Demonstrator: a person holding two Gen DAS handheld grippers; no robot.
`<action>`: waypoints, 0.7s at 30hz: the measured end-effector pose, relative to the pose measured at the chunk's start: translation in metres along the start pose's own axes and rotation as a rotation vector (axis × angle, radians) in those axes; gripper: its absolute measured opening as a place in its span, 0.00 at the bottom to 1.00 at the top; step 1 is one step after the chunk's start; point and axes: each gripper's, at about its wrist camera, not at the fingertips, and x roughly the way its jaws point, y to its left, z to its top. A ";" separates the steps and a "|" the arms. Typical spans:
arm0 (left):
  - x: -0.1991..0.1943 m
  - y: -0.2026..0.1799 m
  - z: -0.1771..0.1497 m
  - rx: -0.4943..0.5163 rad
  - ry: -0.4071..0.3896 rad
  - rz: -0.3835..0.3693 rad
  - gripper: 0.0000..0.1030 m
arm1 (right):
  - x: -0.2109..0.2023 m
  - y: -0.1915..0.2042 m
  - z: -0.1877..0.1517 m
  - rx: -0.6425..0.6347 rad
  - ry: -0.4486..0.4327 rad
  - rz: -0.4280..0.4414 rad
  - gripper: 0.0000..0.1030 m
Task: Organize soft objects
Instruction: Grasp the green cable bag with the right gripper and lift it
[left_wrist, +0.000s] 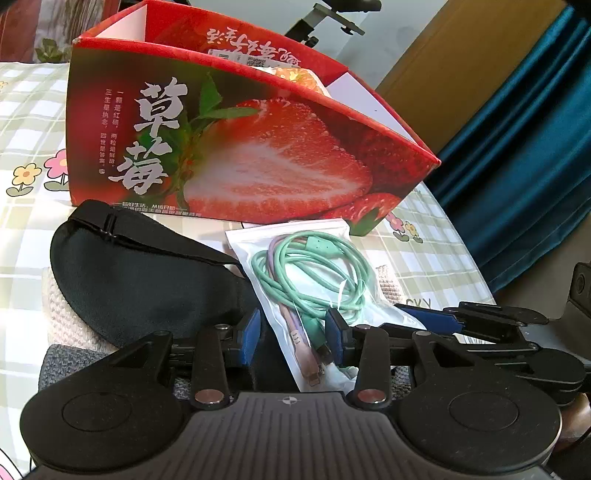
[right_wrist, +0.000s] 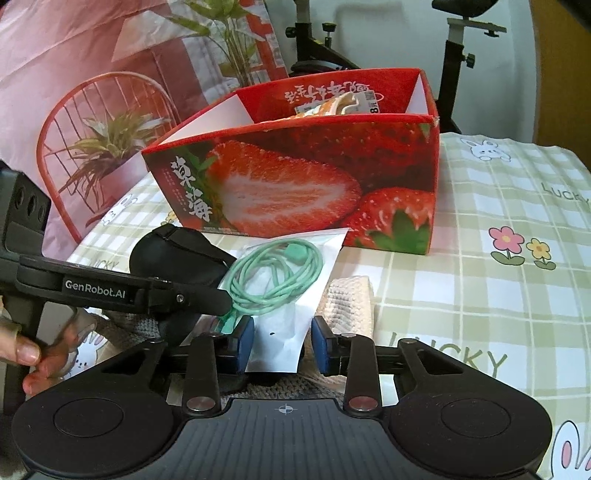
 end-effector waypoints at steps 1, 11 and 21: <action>0.000 0.000 0.000 0.000 0.000 0.000 0.41 | -0.001 -0.001 0.000 0.003 0.000 0.003 0.27; 0.002 -0.002 0.001 -0.006 0.008 0.004 0.43 | 0.003 -0.003 -0.007 -0.006 0.011 -0.003 0.20; 0.015 -0.007 0.016 -0.017 0.014 0.005 0.45 | 0.010 -0.002 -0.018 -0.027 0.006 -0.025 0.17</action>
